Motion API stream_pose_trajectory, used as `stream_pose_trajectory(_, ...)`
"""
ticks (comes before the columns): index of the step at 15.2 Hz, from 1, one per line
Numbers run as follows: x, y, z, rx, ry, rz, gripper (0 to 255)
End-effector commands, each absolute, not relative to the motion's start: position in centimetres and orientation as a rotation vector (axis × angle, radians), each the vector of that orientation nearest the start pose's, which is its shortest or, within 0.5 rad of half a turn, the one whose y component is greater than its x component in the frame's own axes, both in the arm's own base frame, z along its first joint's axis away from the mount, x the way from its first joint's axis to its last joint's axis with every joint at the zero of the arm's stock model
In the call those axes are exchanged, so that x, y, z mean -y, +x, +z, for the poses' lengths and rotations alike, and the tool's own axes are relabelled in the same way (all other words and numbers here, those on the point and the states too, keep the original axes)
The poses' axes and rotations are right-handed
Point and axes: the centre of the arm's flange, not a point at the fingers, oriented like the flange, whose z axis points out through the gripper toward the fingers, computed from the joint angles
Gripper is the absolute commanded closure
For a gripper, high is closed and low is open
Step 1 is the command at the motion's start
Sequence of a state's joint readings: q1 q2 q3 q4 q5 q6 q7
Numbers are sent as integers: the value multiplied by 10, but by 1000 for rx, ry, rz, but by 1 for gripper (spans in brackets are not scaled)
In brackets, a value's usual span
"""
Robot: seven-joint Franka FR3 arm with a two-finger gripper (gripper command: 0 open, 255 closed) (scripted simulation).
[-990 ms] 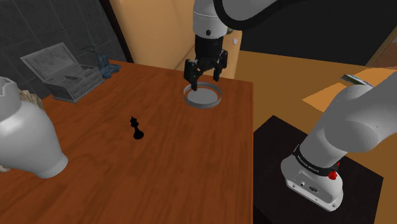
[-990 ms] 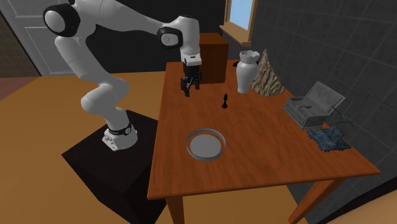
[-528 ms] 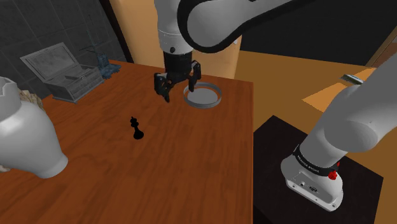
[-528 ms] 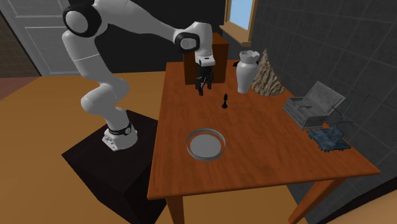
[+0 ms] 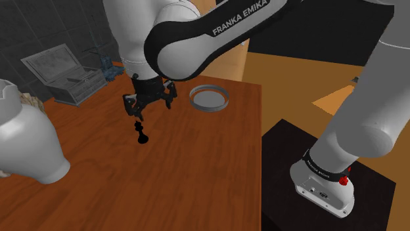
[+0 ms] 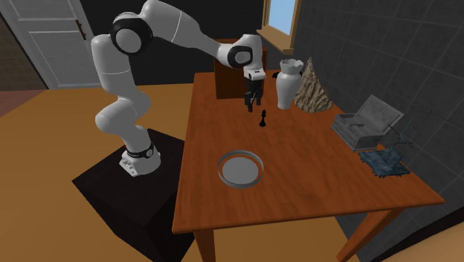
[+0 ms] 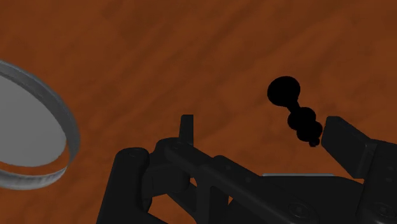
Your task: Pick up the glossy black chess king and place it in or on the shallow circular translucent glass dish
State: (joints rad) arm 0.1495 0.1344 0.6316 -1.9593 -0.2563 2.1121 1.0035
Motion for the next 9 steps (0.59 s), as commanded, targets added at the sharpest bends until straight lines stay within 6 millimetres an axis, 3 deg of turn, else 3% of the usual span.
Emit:
stream_pose_trajectory(1, -420, 441, 416, -168, -3183, -251, 0)
stream_pose_trajectory(4, -455, 454, 402, -173, -3185, -282, 0)
stream_pose_trajectory(9, -455, 459, 381, -173, -3185, -283, 0)
